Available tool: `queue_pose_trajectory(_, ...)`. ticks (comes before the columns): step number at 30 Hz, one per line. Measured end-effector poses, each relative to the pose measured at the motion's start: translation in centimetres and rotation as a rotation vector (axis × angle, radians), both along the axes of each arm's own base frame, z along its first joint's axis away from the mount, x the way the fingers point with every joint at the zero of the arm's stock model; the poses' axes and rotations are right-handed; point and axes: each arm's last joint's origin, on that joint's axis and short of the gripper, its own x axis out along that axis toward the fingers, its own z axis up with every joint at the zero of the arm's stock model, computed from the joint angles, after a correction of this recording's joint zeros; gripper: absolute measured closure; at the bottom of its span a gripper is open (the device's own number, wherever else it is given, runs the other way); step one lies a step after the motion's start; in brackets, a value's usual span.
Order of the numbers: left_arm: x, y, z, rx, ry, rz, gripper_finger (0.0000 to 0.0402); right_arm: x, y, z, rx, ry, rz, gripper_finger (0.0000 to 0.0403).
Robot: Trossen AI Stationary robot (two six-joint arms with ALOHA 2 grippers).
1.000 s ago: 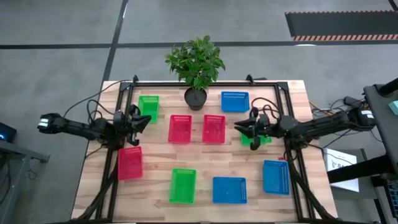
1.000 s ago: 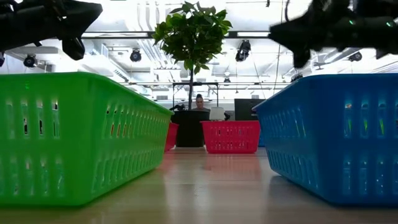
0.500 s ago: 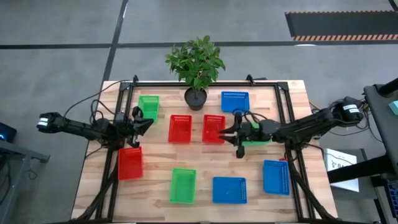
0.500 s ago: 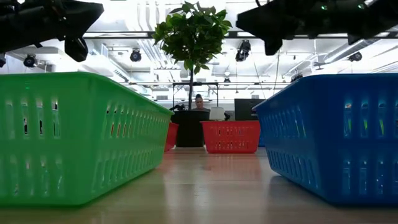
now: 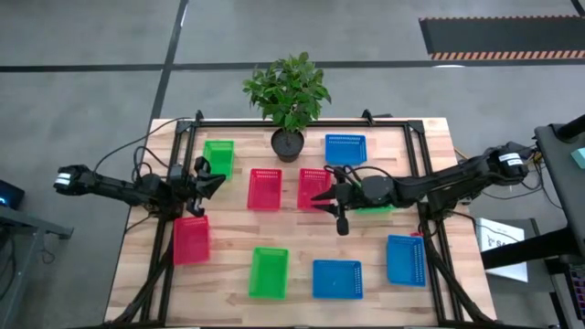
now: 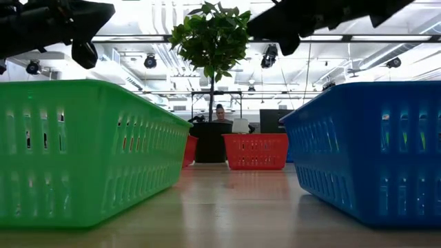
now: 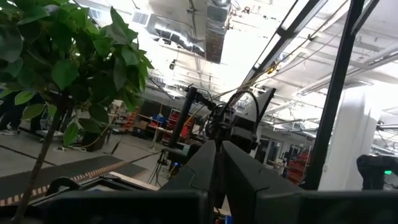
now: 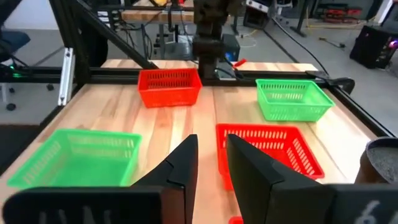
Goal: Stack baskets by color
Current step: Stack the top right red basket on top of the top left red basket
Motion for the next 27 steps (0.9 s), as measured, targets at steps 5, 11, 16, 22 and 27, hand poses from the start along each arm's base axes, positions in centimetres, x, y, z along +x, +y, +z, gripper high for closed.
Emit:
queue_pose_trajectory(5, 0.1, 0.0, -0.1, 0.001, 0.012, 0.001, 0.0391, 0.4, 0.8, 0.9, 0.003, 0.039, 0.016, 0.0286)
queue_pose_trajectory(11, 0.0, 0.0, 0.0, -0.002, -0.004, 0.005, 0.0391, 0.4, 1.6, 1.5, -0.042, 0.074, -0.038, 0.0223)
queue_pose_trajectory(16, 0.2, 0.0, -0.3, -0.023, 0.021, -0.008, 0.0391, 0.8, 1.9, 2.8, -0.037, 0.189, -0.049, 0.0188)
queue_pose_trajectory(22, 0.8, -0.2, -0.9, -0.136, 0.053, -0.085, 0.0391, 2.5, 2.3, 2.2, -0.072, 0.448, -0.061, 0.0184)
queue_pose_trajectory(27, 1.2, -0.2, -1.1, -0.145, 0.073, -0.088, 0.0391, 4.4, 2.7, 0.1, -0.126, 0.671, -0.064, 0.0184)
